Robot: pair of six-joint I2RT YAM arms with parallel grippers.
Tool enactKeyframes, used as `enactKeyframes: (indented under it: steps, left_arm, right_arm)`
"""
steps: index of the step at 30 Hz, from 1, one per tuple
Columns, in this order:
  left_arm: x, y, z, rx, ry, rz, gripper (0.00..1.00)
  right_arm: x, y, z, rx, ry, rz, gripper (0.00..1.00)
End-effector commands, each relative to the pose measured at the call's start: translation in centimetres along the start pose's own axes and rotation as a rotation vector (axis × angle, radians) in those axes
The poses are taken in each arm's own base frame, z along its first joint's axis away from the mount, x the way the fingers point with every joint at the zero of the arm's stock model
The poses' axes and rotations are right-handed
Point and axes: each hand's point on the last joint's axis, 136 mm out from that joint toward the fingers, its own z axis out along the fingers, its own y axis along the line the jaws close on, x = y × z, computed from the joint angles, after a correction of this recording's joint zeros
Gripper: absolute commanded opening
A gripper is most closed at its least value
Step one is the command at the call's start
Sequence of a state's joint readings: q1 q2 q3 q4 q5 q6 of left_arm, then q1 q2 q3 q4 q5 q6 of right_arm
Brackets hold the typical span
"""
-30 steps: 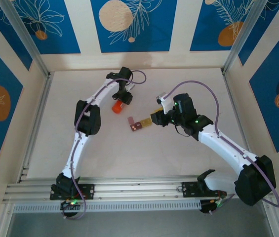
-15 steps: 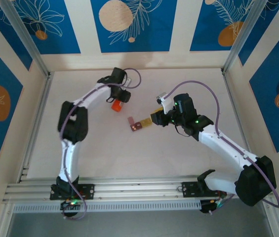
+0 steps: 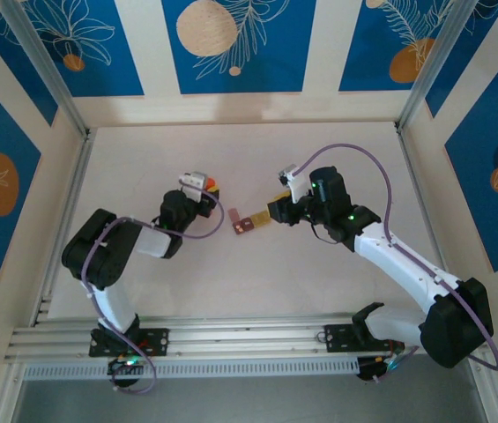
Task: Sort the pills into containers
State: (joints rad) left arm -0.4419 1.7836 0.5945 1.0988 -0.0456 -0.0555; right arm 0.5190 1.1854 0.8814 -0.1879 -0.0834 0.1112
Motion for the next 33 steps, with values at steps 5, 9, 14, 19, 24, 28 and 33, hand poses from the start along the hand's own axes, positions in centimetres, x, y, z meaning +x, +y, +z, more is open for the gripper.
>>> enactKeyframes:
  steps: [5,9,14,19,24,28,33]
  left_arm:
    - [-5.3,-1.2,-3.4,0.035,-0.256,0.032,0.41]
    - [-2.7,-0.7,-4.1,0.008,-0.191,0.072,0.41]
    - [-2.1,-0.3,-4.6,-0.018,-0.178,0.116,0.42]
    - [-1.8,0.1,-3.7,-0.029,-0.168,0.108,0.47]
    - [-2.1,0.0,-2.5,-0.018,-0.176,0.037,0.5]
    - [-2.1,-0.1,-1.9,-0.012,-0.177,0.012,0.51]
    - [-0.7,-0.2,-1.8,-0.003,-0.145,0.004,0.52]
  right_arm:
    - [-0.7,1.3,-0.2,-0.022,-0.004,-0.003,0.34]
    - [-1.0,1.8,0.2,-0.031,-0.002,-0.019,0.34]
    - [-1.3,2.5,0.7,-0.033,0.018,-0.05,0.34]
    - [-1.0,3.1,1.7,-0.04,0.034,-0.066,0.34]
    - [-0.5,3.1,2.4,-0.026,0.057,-0.07,0.34]
    - [-0.2,3.2,2.5,-0.024,0.061,-0.073,0.34]
    - [-0.2,3.1,2.3,-0.018,0.061,-0.078,0.34]
